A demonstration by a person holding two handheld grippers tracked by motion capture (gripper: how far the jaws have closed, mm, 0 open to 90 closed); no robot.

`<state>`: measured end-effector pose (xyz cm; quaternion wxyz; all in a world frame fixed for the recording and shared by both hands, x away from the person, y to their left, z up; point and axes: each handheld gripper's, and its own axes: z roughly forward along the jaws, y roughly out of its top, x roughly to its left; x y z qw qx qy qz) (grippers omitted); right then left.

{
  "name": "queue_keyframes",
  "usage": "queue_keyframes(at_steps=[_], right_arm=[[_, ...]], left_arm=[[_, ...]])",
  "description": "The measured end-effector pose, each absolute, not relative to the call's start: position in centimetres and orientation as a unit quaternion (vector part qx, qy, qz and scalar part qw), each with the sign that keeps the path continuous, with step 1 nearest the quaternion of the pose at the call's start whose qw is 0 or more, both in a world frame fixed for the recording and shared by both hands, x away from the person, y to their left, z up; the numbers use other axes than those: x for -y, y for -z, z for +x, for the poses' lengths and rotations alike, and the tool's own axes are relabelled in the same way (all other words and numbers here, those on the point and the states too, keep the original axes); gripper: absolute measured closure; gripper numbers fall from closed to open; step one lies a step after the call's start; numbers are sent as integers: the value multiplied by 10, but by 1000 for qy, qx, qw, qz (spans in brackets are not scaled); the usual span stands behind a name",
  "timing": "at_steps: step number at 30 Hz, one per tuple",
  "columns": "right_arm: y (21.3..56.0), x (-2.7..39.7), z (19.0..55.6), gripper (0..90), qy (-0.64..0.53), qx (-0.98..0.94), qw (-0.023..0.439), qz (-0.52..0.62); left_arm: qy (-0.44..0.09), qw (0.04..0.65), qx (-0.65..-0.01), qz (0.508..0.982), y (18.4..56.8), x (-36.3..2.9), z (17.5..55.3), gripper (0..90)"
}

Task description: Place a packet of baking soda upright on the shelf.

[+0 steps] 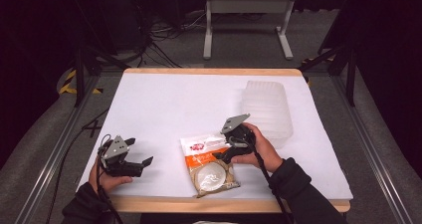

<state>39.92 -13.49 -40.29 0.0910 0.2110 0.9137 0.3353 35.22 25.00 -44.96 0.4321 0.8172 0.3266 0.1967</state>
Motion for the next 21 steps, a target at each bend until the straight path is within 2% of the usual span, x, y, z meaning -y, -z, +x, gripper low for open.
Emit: queue_keyframes(at_steps=[7, 12, 21], right_arm=[[418, 133, 386, 166, -313, -922, 74, 216], [428, 138, 389, 133, -321, -910, 44, 259], [436, 132, 385, 78, -317, -901, 38, 294]], left_arm=[[-197, 430, -325, 819, 449, -249, 352, 68], [-198, 427, -325, 820, 450, -249, 352, 68], [-198, 425, -326, 821, 450, -248, 352, 70]])
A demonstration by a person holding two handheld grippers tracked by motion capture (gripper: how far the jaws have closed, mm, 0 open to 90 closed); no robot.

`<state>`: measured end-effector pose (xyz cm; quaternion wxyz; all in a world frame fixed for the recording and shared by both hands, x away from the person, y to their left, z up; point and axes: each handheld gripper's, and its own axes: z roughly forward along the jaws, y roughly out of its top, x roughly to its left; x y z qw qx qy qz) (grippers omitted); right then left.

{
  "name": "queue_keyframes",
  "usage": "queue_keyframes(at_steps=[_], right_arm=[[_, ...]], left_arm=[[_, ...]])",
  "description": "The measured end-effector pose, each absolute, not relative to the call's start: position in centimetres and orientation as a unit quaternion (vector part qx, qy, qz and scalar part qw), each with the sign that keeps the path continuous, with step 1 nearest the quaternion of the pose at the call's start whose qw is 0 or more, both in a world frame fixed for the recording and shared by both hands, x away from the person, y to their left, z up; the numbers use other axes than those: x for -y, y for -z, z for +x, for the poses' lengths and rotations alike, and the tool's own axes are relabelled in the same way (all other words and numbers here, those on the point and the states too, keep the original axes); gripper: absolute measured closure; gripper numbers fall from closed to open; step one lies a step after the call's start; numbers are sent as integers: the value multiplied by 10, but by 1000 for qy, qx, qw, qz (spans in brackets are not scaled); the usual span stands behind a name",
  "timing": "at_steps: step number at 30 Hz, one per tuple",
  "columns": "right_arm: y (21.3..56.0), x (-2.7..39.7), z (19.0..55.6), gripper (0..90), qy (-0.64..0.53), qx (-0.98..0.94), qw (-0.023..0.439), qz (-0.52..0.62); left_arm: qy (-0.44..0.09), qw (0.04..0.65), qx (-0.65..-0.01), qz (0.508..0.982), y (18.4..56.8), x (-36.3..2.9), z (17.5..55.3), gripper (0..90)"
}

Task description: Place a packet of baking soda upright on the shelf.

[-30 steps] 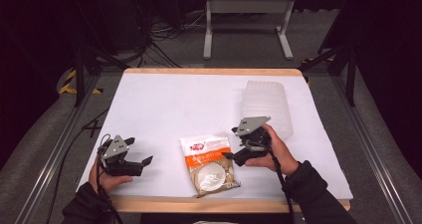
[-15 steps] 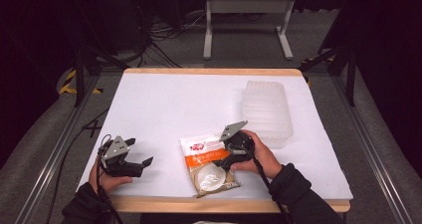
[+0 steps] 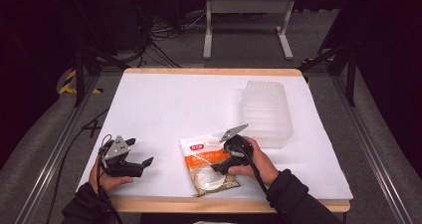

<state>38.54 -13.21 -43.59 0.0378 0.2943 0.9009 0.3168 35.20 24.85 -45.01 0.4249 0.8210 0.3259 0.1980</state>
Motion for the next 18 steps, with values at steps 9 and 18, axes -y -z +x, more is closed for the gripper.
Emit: queue_keyframes(at_steps=[9, 18], right_arm=[[438, 137, 377, 48, -320, -879, 49, 350], [443, 138, 378, 97, -399, -847, -20, 350]], left_arm=[[-199, 422, -324, 823, 450, -248, 352, 71], [-196, 422, -322, 824, 451, -247, 353, 71]])
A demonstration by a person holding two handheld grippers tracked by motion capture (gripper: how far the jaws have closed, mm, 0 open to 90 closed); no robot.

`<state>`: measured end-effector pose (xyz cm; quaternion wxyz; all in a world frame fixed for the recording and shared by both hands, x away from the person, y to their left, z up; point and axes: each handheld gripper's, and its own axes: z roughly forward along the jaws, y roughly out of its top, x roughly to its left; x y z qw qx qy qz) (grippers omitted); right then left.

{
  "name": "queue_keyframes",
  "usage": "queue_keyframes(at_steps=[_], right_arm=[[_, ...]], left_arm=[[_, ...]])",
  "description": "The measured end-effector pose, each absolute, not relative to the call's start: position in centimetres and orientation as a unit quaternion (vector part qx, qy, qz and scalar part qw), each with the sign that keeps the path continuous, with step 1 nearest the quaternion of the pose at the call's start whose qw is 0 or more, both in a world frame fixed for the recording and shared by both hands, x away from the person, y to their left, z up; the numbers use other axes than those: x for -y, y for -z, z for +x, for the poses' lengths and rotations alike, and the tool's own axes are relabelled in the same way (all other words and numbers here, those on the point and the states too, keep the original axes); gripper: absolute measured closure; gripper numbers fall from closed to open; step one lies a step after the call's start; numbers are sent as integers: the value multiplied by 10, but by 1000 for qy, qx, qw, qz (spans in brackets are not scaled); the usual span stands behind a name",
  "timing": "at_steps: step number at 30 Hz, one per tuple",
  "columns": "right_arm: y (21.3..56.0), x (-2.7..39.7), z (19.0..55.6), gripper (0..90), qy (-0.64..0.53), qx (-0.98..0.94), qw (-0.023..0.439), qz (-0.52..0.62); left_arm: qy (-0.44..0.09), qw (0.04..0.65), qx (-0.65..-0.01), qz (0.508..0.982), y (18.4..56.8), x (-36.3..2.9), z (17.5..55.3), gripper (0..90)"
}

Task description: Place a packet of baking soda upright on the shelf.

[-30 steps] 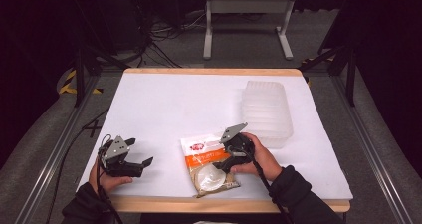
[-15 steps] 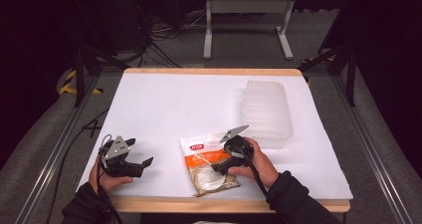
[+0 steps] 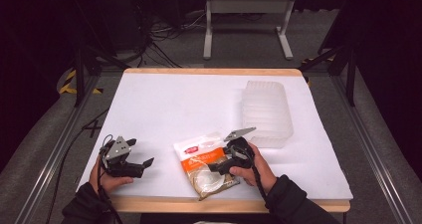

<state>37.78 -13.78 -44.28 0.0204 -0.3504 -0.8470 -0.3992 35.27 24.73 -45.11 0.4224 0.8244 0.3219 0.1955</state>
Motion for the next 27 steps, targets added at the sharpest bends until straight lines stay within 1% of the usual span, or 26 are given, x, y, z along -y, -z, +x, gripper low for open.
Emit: queue_keyframes(at_steps=[1, 2, 3, 4, 5, 7, 8, 10, 12, 13, 15, 17, 19, 20, 22, 24, 26, 27], right_arm=[[444, 137, 377, 115, 400, 846, 14, -353], [442, 135, 375, 152, 385, 853, -1, -351], [441, 133, 374, 160, 375, 857, -13, -352], [439, 131, 373, 160, 363, 858, -29, -361], [439, 130, 372, 158, 360, 860, -32, -360], [438, 125, 374, 99, 350, 863, -34, -363], [438, 122, 375, 117, 349, 865, -35, -358], [434, 112, 376, 123, 341, 878, -56, -332], [427, 105, 380, 157, 344, 881, -52, -322], [424, 103, 382, 155, 345, 882, -49, -316], [413, 96, 390, 155, 337, 890, -60, -303], [409, 90, 399, 130, 314, 905, -36, -284], [404, 82, 407, 144, 291, 919, -40, -263], [402, 78, 411, 124, 276, 928, -39, -247], [398, 70, 419, 125, 257, 936, -60, -232], [393, 65, 430, 128, 257, 940, -45, -218], [391, 60, 439, 129, 250, 944, -51, -209], [391, 58, 445, 126, 246, 946, -38, -209]], left_arm=[[-195, 423, -323, 824, 451, -247, 353, 71], [-195, 422, -321, 825, 451, -248, 353, 71], [-194, 422, -322, 825, 451, -248, 353, 71], [-193, 422, -322, 825, 451, -248, 353, 71], [-193, 423, -322, 825, 451, -248, 353, 71], [-193, 423, -322, 825, 452, -247, 353, 71], [-192, 423, -323, 824, 452, -247, 353, 70], [-192, 423, -323, 824, 451, -246, 353, 70], [-194, 423, -322, 824, 451, -247, 353, 70], [-192, 424, -323, 824, 451, -246, 353, 70], [-192, 424, -322, 825, 451, -247, 353, 70], [-190, 423, -321, 826, 452, -247, 353, 70], [-189, 426, -321, 825, 452, -247, 353, 70], [-188, 425, -321, 825, 452, -247, 353, 70], [-189, 424, -318, 826, 452, -247, 353, 70], [-188, 424, -318, 827, 452, -246, 353, 70], [-186, 424, -318, 828, 452, -245, 353, 70], [-185, 424, -317, 828, 452, -245, 353, 70]])
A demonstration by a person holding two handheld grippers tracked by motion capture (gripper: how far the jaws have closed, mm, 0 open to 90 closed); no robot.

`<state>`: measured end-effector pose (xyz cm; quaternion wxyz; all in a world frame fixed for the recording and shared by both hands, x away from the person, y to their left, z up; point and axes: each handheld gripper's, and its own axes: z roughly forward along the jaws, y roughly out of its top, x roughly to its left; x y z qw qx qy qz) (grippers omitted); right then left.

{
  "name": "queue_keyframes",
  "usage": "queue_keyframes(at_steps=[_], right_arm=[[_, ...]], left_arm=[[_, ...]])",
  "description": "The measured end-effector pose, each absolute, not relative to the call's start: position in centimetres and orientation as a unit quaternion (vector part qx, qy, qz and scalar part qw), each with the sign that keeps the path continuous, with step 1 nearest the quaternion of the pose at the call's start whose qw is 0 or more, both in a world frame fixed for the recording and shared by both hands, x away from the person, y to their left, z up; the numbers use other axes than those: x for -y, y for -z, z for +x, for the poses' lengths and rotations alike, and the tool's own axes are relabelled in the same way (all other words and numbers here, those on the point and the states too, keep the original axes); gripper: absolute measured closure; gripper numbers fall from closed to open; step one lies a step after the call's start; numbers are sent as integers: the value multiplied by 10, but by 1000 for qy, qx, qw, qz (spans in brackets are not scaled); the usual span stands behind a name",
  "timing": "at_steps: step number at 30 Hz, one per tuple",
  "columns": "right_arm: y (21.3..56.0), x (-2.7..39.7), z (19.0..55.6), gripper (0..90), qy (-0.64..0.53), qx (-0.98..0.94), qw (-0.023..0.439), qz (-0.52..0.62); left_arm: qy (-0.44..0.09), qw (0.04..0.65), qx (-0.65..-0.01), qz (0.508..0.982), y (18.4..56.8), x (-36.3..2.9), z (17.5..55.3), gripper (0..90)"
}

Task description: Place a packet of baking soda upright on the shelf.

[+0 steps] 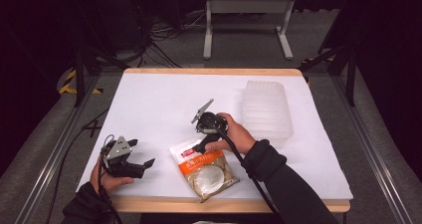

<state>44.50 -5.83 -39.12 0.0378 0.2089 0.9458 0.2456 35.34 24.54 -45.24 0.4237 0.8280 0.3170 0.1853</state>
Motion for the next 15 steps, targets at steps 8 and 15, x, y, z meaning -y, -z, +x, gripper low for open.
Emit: queue_keyframes(at_steps=[8, 15], right_arm=[[404, 48, 475, 124, -167, -958, 23, 230], [414, 52, 478, 335, -136, -964, -11, 230]], left_arm=[[-182, 425, -314, 829, 453, -247, 353, 70], [-182, 424, -313, 830, 453, -247, 352, 70]])
